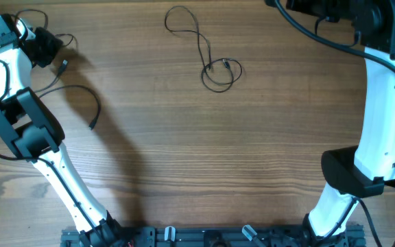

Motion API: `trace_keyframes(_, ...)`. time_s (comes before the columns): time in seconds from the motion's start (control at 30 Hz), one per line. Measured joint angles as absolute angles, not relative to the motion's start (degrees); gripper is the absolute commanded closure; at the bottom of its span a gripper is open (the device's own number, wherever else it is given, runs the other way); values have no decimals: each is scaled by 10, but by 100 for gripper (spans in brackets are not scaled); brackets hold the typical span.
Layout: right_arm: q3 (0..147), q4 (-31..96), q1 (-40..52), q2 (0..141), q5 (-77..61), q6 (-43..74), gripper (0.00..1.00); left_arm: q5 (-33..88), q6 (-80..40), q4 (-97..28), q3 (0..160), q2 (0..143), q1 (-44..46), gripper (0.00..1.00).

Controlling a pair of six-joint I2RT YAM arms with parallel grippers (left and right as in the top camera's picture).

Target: Untangle cables

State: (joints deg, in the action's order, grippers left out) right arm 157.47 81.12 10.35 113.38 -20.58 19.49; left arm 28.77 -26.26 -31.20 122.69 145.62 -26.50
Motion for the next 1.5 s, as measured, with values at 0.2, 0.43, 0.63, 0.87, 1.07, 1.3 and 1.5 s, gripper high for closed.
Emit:
trace_keyframes(0.2, 1575, 819, 103, 1134, -206, 195, 0, 397, -275, -289, 1227, 1449, -256, 16)
trace_keyframes(0.43, 1575, 841, 103, 1146, -205, 195, 0, 371, -174, -362, 1228, 1329, -194, 1)
trace_keyframes(0.63, 1575, 889, 103, 1176, -168, 195, 0, 361, -152, -485, 1228, 1308, -72, 0)
trace_keyframes(0.87, 1571, 922, 103, 1219, -156, 195, 0, 211, -161, -601, 1228, 1308, 164, 0)
trace_keyframes(1.07, 1571, 922, 103, 1219, -154, 195, 0, 17, -218, -510, 1228, 1324, 240, 7)
trace_keyframes(1.3, 1571, 922, 103, 1219, -154, 195, 0, 55, -209, -451, 1252, 1333, 126, 0)
trace_keyframes(1.5, 1571, 922, 103, 1219, -155, 212, 0, 59, -196, -303, 1258, 1364, 102, 1)
